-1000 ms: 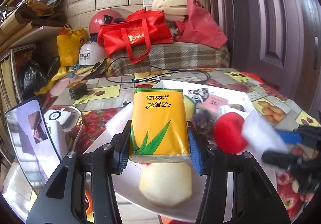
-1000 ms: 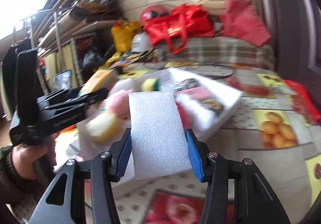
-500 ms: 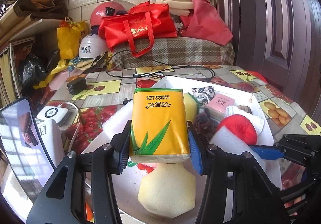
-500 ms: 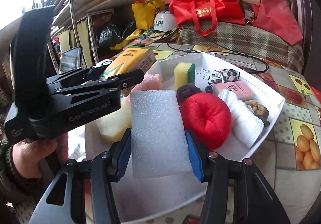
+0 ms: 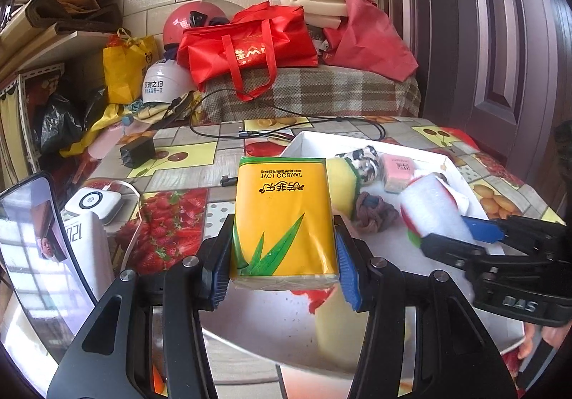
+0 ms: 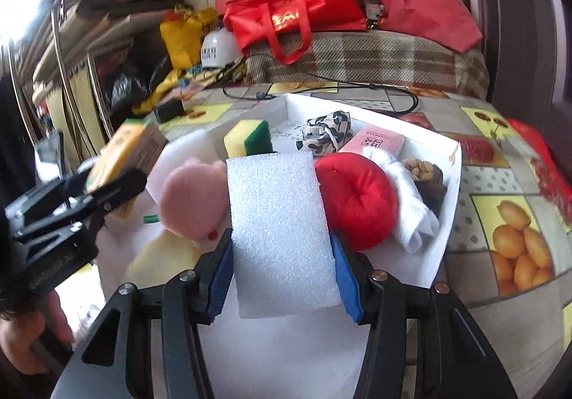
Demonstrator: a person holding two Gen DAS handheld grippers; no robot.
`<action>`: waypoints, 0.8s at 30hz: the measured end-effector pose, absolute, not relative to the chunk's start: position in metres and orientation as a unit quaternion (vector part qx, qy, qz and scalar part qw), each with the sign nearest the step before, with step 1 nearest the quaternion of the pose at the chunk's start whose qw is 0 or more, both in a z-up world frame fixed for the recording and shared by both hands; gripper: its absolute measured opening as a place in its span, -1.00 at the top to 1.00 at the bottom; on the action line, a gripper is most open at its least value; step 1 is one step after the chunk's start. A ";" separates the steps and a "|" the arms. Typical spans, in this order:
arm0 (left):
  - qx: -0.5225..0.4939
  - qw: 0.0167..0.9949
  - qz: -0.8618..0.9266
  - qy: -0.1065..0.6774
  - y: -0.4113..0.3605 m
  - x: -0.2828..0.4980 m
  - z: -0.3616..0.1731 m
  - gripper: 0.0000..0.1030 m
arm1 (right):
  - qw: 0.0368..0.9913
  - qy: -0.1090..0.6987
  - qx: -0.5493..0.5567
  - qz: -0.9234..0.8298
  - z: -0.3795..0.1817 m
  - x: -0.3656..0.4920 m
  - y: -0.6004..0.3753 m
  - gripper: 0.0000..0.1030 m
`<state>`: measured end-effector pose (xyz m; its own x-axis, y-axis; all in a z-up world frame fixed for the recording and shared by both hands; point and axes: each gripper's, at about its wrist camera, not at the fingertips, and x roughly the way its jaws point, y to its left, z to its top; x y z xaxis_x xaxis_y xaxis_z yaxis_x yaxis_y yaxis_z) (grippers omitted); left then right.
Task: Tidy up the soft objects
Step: 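Lower the tissue pack and foam block into the box and open both tools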
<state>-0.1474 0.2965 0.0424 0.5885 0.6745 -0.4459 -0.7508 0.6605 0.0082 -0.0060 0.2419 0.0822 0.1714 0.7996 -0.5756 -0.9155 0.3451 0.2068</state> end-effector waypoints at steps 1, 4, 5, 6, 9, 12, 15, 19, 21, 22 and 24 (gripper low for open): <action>-0.091 0.886 0.405 0.207 0.298 -0.144 0.043 0.03 | 0.761 0.302 -0.089 0.567 0.084 -0.007 0.239 -0.01; -0.090 0.886 0.408 0.200 0.300 -0.135 0.044 0.03 | 0.768 0.273 -0.081 0.574 0.091 -0.015 0.231 -0.01; -0.088 0.887 0.408 0.199 0.300 -0.132 0.045 0.03 | 0.769 0.263 -0.079 0.577 0.093 -0.019 0.228 -0.01; -0.086 0.887 0.407 0.199 0.300 -0.128 0.045 0.03 | 0.771 0.256 -0.079 0.578 0.095 -0.022 0.228 -0.01; -0.078 0.890 0.398 0.209 0.300 -0.119 0.045 0.03 | 0.777 0.247 -0.080 0.573 0.097 -0.025 0.229 -0.01; -0.075 0.893 0.389 0.216 0.299 -0.116 0.044 0.00 | 0.781 0.252 -0.072 0.567 0.097 -0.021 0.229 -0.01; -0.080 0.889 0.395 0.219 0.302 -0.115 0.044 -0.03 | 0.783 0.255 -0.066 0.564 0.096 -0.019 0.227 -0.01; -0.076 0.885 0.405 0.217 0.301 -0.116 0.044 -0.49 | 0.783 0.250 -0.072 0.564 0.096 -0.023 0.227 -0.02; -0.070 0.882 0.413 0.215 0.299 -0.115 0.044 -0.71 | 0.782 0.248 -0.076 0.567 0.096 -0.024 0.227 -0.11; -0.072 0.881 0.416 0.213 0.299 -0.117 0.044 -0.71 | 0.784 0.250 -0.077 0.563 0.095 -0.024 0.228 -0.38; -0.079 0.882 0.414 0.211 0.301 -0.119 0.044 -0.87 | 0.786 0.256 -0.069 0.558 0.095 -0.021 0.226 -0.69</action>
